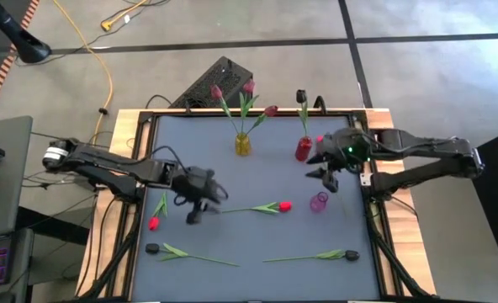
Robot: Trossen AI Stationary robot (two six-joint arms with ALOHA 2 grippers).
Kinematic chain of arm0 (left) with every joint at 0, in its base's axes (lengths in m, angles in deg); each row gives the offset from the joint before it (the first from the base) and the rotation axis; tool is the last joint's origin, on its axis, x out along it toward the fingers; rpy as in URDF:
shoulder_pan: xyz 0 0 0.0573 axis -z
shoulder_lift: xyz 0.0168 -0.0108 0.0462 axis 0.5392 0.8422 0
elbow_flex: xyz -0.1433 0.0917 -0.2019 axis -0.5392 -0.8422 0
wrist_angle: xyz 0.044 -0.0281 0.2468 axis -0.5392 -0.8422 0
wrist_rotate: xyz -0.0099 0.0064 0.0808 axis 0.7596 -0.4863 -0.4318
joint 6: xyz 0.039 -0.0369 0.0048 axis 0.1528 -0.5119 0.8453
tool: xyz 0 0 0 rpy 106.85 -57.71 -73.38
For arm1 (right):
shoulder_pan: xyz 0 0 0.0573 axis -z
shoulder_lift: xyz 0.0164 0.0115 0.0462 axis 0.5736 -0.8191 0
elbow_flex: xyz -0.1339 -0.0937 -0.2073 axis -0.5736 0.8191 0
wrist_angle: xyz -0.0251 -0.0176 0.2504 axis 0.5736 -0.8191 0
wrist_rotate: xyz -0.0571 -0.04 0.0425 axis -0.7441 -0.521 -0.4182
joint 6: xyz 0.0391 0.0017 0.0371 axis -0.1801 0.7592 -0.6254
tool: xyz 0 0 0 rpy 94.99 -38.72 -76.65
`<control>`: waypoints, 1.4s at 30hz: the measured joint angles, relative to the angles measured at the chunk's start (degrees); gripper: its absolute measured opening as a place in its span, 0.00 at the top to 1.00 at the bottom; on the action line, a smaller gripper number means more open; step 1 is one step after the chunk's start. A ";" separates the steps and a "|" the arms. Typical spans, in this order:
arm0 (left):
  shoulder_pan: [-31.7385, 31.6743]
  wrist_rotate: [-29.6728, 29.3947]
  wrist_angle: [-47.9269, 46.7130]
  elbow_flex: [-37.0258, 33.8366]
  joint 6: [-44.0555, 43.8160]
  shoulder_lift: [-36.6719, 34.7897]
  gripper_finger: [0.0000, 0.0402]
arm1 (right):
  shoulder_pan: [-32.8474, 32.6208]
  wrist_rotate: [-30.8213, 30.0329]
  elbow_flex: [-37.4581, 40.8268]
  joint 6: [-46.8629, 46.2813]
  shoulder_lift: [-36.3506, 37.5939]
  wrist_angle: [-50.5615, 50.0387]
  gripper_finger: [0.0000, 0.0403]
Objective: Sort flowers into vase by color
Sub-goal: Put the left black flower into the red vase
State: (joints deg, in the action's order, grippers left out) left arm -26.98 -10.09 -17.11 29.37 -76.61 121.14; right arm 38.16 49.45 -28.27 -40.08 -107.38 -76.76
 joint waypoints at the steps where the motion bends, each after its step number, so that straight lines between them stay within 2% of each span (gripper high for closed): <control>1: 1.27 1.37 0.93 0.06 0.19 0.36 0.69 | -1.85 -0.02 0.00 -0.84 -0.22 1.25 0.41; 5: 5.99 1.18 0.58 0.01 -1.29 1.50 0.69 | -8.91 -0.21 -0.02 -2.85 -3.13 7.26 0.41; 11: 10.43 -7.07 -0.62 0.02 -6.54 1.62 0.69 | -17.50 -1.81 0.00 -2.73 -11.91 18.41 0.41; 16: 13.21 -10.73 -0.73 0.02 -7.43 1.47 0.69 | -22.13 -1.80 0.00 -2.52 -19.83 29.08 0.41; 20: 14.88 -11.41 -0.72 0.02 -8.90 1.47 0.69 | -24.75 -1.81 0.00 -2.55 -25.37 37.38 0.41; 23: 17.27 -8.74 -0.35 0.02 -9.87 1.48 0.69 | -26.32 -1.84 -0.02 -4.63 -28.98 42.68 0.41; 26: 21.17 -7.64 1.23 0.02 -10.69 1.49 0.69 | -27.74 -2.31 -1.26 -7.36 -32.34 44.20 0.41; 30: 26.57 -9.11 5.24 0.02 -14.07 1.49 0.69 | -29.64 -4.74 -4.73 -9.87 -36.66 44.25 0.41; 36: 33.96 -15.04 6.15 0.02 -19.90 1.52 0.69 | -31.43 -4.79 -11.92 -10.41 -42.31 44.08 0.41; 42: 38.93 -21.97 8.80 0.07 -21.74 4.40 0.69 | -33.35 -6.63 -16.87 -10.89 -46.09 43.46 0.41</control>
State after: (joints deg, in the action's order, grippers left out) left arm 11.95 -32.06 -8.31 29.44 -98.35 125.54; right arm 4.81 42.82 -45.14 -50.97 -153.48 -33.30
